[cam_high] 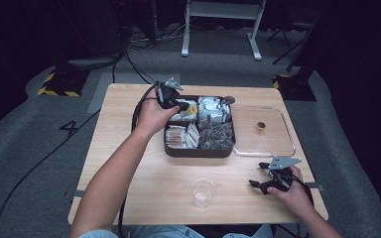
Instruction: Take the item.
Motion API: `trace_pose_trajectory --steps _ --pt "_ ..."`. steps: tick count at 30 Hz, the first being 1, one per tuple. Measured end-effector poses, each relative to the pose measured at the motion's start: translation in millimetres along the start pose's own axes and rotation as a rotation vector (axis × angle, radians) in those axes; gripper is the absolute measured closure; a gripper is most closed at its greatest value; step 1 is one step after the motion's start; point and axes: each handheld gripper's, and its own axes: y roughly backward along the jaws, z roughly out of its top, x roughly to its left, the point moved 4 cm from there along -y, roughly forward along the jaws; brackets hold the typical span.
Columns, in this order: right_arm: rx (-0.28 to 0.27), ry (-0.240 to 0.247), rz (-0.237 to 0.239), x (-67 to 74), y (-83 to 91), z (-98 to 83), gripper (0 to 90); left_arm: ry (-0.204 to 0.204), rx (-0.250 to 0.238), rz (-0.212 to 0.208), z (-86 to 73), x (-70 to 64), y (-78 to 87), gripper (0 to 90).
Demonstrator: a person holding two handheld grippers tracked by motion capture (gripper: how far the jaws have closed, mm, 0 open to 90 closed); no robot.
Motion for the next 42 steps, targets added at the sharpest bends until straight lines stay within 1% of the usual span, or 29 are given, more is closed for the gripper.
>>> trace_pose_trajectory --steps 4,6,7,9,10,11,12,13,14,15,17,18,21,22,23,24,25,26,27,28,29,31,32,33,35,36,37,39,42 --pt "0.000 0.004 0.004 -0.3 -0.1 0.1 14.6 -0.029 -0.021 -0.015 -5.4 -16.3 16.3 90.0" --pt "0.000 0.005 0.005 -0.4 -0.2 0.2 14.7 -0.036 -0.043 -0.029 -7.6 -25.3 24.1 90.0" --pt "0.000 0.005 0.005 -0.4 -0.2 0.2 14.6 -0.036 -0.043 -0.029 -7.6 -25.3 24.1 90.0" --pt "0.000 0.007 0.007 -0.6 -0.3 0.3 14.7 -0.061 -0.062 -0.032 -11.5 -37.9 34.2 90.0" --pt "-0.001 0.008 0.007 -0.7 -0.4 0.3 14.6 -0.063 -0.075 -0.035 -13.2 -42.7 36.9 90.0" --pt "-0.001 0.008 0.007 -0.7 -0.4 0.3 14.6 -0.063 -0.075 -0.035 -13.2 -42.7 36.9 90.0" --pt "-0.001 0.009 0.008 -0.8 -0.4 0.4 14.7 -0.073 -0.084 -0.044 -17.9 -52.3 42.7 90.0" --pt "-0.001 0.009 0.008 -0.8 -0.4 0.4 14.7 -0.073 -0.084 -0.044 -17.9 -52.3 42.7 90.0" --pt "-0.001 0.009 0.008 -0.8 -0.5 0.5 14.7 -0.084 -0.096 -0.050 -23.0 -61.8 47.9 90.0" --pt "-0.001 0.009 0.008 -0.8 -0.5 0.5 14.7 -0.084 -0.096 -0.050 -23.0 -61.8 47.9 90.0" --pt "-0.001 0.009 0.008 -0.9 -0.6 0.5 14.7 -0.093 -0.111 -0.052 -28.3 -71.3 54.2 90.0" --pt "-0.001 0.010 0.008 -0.9 -0.6 0.5 14.7 -0.096 -0.115 -0.061 -32.3 -78.6 58.4 90.0" --pt "-0.001 0.009 0.008 -0.9 -0.6 0.5 14.7 -0.105 -0.106 -0.064 -39.7 -89.6 63.4 90.0" --pt "-0.001 0.009 0.008 -0.9 -0.6 0.5 14.7 -0.116 -0.103 -0.057 -42.3 -93.1 64.4 90.0" --pt "0.000 0.010 0.008 -0.9 -0.6 0.5 14.7 -0.116 -0.103 -0.057 -42.3 -93.1 64.4 90.0" --pt "-0.001 0.009 0.008 -0.9 -0.6 0.5 14.7 -0.126 -0.094 -0.063 -49.1 -100.5 64.6 90.0" --pt "-0.001 0.009 0.008 -0.9 -0.6 0.5 14.7 -0.126 -0.094 -0.063 -49.1 -100.5 64.6 90.0" --pt "0.000 0.009 0.008 -0.9 -0.6 0.5 14.7 -0.132 -0.100 -0.059 -57.3 -108.1 63.3 90.0" --pt "-0.001 0.009 0.008 -0.9 -0.6 0.5 14.7 -0.132 -0.100 -0.059 -57.3 -108.1 63.3 90.0" --pt "-0.001 0.009 0.008 -0.9 -0.6 0.5 14.6 -0.133 -0.116 -0.062 -62.1 -113.0 62.9 90.0" --pt "-0.001 0.009 0.008 -0.9 -0.6 0.5 14.7 -0.128 -0.129 -0.079 -68.7 -119.8 62.7 90.0" --pt "-0.001 0.009 0.008 -0.9 -0.6 0.5 14.7 -0.133 -0.146 -0.079 -74.7 -126.3 62.7 90.0" --pt "-0.001 0.009 0.008 -0.9 -0.6 0.5 14.7 -0.133 -0.146 -0.079 -74.7 -126.3 62.7 90.0" --pt "-0.001 0.009 0.008 -0.9 -0.6 0.5 14.7 -0.135 -0.154 -0.092 -81.0 -133.2 61.8 90.0" --pt "-0.001 0.009 0.008 -0.9 -0.6 0.5 14.7 -0.138 -0.152 -0.097 -83.0 -135.7 60.2 90.0" --pt "-0.001 0.009 0.008 -0.9 -0.6 0.5 14.7 -0.154 -0.145 -0.113 -88.7 -142.1 55.0 90.0" --pt "-0.001 0.009 0.008 -0.9 -0.6 0.5 14.7 -0.154 -0.145 -0.113 -88.7 -142.1 55.0 90.0" --pt "-0.001 0.009 0.008 -0.9 -0.6 0.5 14.7 -0.159 -0.132 -0.139 -94.2 -149.1 49.4 90.0" --pt "-0.001 0.009 0.008 -0.9 -0.6 0.5 14.7 -0.167 -0.129 -0.141 -96.0 -153.1 47.2 90.0"
